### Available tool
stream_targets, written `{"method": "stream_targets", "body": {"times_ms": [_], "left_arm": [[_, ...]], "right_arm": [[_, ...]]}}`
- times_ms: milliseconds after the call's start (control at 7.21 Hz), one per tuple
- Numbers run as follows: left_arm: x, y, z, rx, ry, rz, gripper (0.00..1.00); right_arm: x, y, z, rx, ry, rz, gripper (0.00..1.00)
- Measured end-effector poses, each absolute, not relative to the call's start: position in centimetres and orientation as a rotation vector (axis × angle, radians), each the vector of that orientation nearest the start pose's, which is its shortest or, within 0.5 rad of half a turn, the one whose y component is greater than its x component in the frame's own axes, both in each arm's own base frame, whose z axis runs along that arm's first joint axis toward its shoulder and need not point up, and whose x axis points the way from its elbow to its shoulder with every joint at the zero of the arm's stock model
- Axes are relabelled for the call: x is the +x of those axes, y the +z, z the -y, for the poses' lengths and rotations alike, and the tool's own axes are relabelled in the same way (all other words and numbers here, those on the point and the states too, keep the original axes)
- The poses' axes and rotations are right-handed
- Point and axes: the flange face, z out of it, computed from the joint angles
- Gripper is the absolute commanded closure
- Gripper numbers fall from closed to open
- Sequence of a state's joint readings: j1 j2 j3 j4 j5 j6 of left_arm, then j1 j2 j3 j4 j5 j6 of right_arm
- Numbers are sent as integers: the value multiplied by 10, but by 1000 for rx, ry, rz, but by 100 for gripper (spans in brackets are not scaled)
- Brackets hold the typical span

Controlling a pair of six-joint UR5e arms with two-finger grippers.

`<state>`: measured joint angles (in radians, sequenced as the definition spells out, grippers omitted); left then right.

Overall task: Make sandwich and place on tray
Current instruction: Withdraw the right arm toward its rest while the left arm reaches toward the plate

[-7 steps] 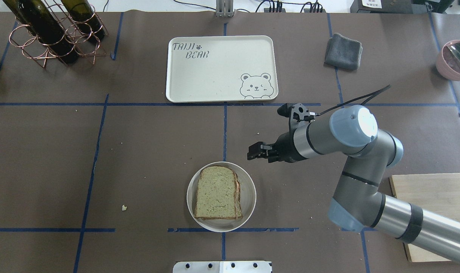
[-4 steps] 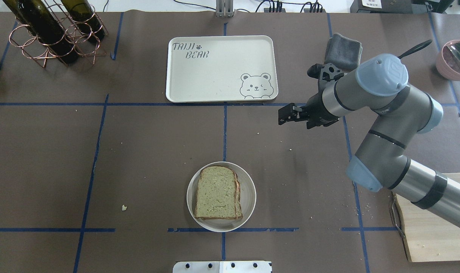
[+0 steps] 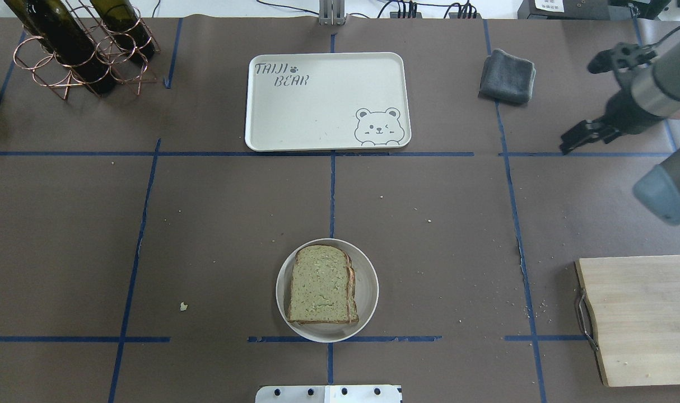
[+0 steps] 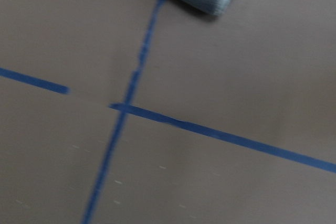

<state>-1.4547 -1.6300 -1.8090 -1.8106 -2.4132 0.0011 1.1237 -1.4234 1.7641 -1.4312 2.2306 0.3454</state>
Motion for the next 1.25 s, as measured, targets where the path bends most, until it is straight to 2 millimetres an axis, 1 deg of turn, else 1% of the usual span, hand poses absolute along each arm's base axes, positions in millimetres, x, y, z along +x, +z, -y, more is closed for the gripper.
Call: {"method": "stream_targets", "body": {"times_ms": [139,277,416,555,693,832,971,1109,1248], "left_arm": [[33,461,523,468,342,-906,0],[76,440,518,471,356,-961,0],[128,415,508,455,367,-1021,0],[182,382,500,416,353,-1082,0],[244,345,487,357,316,-1136,0],[307,313,463,295,257,-1167,0],[367,289,432,247,210,-1186,0],[410,276,405,221,182,-1193,2],[443,271,380,204,157,-1188,26]], "right_arm": [[-108,514,525,183,-302,750,0],[-42,548,509,177,-322,728,0],[11,577,486,155,-312,721,0],[42,601,458,124,-282,725,0],[57,617,436,102,-257,730,0],[62,623,424,91,-246,732,0],[64,626,420,87,-241,733,0],[64,627,419,85,-240,732,0],[64,627,418,84,-240,732,0]]}}
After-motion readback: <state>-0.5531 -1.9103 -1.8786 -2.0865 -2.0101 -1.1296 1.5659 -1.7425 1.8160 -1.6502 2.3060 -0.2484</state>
